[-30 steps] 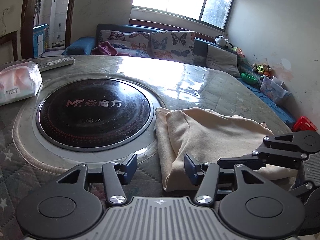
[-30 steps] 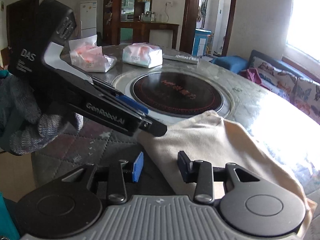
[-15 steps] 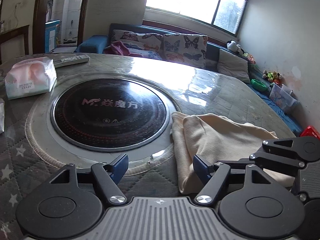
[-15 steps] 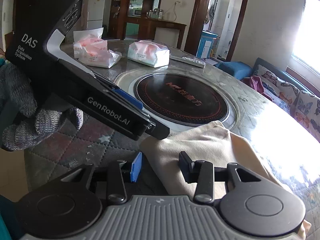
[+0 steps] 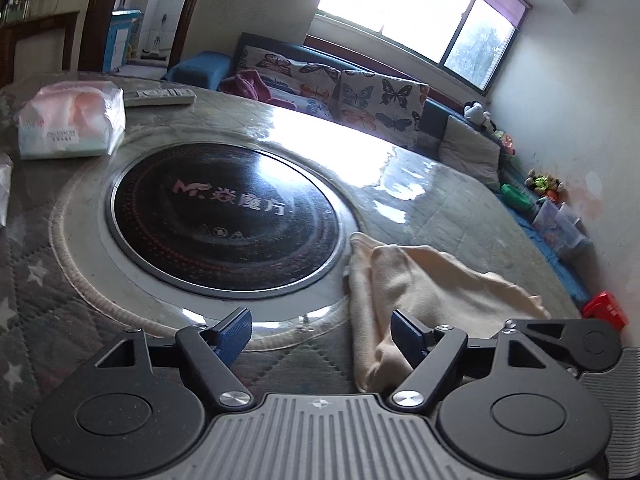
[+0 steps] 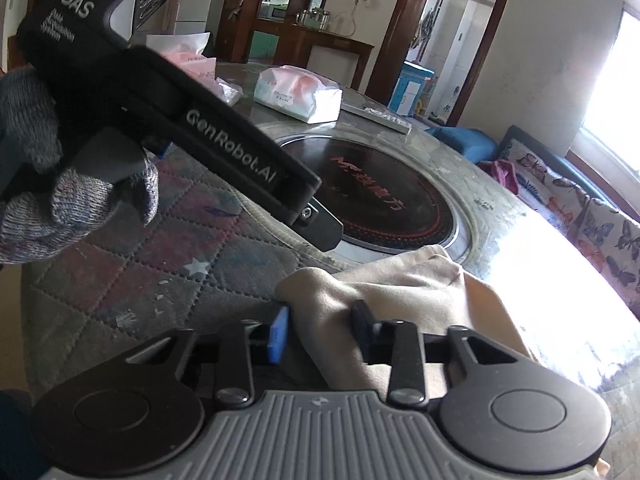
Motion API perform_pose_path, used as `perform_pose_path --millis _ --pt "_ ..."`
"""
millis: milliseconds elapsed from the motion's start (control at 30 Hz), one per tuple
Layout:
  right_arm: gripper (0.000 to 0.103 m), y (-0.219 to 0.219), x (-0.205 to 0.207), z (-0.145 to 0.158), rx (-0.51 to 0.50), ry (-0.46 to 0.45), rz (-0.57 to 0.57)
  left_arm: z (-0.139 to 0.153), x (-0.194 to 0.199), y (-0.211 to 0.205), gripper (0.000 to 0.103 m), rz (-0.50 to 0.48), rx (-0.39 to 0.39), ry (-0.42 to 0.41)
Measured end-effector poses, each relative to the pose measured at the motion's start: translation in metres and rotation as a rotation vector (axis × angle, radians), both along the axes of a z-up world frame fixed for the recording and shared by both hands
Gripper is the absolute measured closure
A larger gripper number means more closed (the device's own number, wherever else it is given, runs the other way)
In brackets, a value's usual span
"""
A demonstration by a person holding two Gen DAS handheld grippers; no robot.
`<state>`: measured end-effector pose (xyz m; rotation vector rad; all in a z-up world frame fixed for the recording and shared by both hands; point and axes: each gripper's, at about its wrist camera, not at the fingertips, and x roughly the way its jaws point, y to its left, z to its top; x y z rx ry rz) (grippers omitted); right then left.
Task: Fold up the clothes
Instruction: 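Lift the sweatshirt with both tools and fold it in half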
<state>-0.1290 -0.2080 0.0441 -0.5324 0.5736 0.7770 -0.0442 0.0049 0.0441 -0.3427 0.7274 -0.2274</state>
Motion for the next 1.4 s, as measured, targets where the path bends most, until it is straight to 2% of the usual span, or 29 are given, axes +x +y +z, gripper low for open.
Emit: perform_pose_path --millis 33,133,300,567,667,733,767,800,867,967,1033,1267,1333,1400 --pt "0.088 -0.003 0.002 0.002 0.024 0.014 -0.012 0.0 0.001 0.0 0.024 -0.003 -0.027 0.006" --pt "0.093 -0.016 0.01 0.012 0.122 0.072 -0.051 0.0 0.006 0.0 0.024 -0.006 -0.127 0.032" --pt "0.095 -0.032 0.016 0.03 0.235 0.114 -0.083 -0.004 0.019 -0.002 0.024 0.003 -0.291 0.103" --pt "0.097 -0.051 0.016 0.047 0.323 0.131 -0.085 -0.029 0.04 -0.005 0.026 0.026 -0.521 0.239" --pt "0.097 -0.056 0.009 0.049 0.32 0.121 -0.066 -0.039 0.042 -0.006 0.037 0.022 -0.595 0.274" --pt "0.097 -0.055 0.005 0.05 0.317 0.121 -0.053 -0.046 0.041 -0.005 0.048 0.019 -0.637 0.293" --pt "0.098 -0.054 0.003 0.05 0.317 0.123 -0.045 -0.049 0.04 -0.005 0.057 0.021 -0.649 0.3" --pt "0.098 -0.054 0.001 0.05 0.317 0.125 -0.041 -0.052 0.039 -0.004 0.067 0.025 -0.652 0.304" --pt "0.097 -0.053 -0.004 0.049 0.31 0.128 -0.028 -0.057 0.036 -0.001 0.076 0.032 -0.656 0.315" --pt "0.096 -0.055 -0.01 0.044 0.3 0.133 -0.017 -0.059 0.033 0.004 0.081 0.032 -0.637 0.308" --pt "0.088 -0.058 -0.016 0.042 0.296 0.134 -0.033 -0.058 0.031 0.005 0.082 0.028 -0.622 0.298" --pt "0.083 -0.106 -0.014 0.038 0.323 0.091 -0.237 -0.05 0.028 0.0 0.082 0.011 -0.548 0.27" --pt "0.078 -0.124 -0.006 0.034 0.302 0.068 -0.328 -0.046 0.028 -0.004 0.082 0.004 -0.519 0.262" --pt "0.078 -0.151 0.009 0.025 0.287 0.064 -0.455 -0.043 0.028 -0.008 0.082 -0.002 -0.492 0.254"
